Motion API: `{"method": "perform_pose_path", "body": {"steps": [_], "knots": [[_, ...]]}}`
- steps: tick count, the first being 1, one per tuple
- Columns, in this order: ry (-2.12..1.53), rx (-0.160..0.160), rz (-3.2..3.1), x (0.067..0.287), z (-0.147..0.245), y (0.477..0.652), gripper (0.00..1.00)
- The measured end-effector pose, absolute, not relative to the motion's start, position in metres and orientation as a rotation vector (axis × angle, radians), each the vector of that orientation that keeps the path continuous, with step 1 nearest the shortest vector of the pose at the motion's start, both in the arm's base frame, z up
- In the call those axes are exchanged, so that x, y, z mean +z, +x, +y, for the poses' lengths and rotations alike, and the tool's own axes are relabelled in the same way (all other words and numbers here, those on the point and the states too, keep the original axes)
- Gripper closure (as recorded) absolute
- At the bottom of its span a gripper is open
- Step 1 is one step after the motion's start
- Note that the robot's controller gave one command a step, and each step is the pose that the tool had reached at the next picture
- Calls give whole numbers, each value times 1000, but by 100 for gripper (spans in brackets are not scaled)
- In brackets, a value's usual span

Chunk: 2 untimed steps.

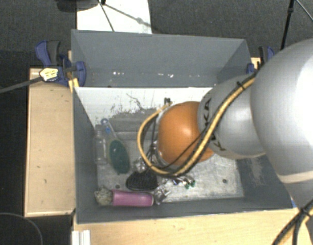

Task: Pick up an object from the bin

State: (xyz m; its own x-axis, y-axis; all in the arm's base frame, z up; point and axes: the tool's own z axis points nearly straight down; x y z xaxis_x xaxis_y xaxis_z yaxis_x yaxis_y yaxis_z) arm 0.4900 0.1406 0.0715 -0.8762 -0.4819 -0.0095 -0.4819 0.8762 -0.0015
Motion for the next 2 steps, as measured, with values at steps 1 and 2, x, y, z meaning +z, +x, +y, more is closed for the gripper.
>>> {"method": "perform_pose_path", "body": {"steps": [1,2], "knots": [[-775,1,3033,73,140,491,100],[-931,-2,2989,217,119,512,100]]}}
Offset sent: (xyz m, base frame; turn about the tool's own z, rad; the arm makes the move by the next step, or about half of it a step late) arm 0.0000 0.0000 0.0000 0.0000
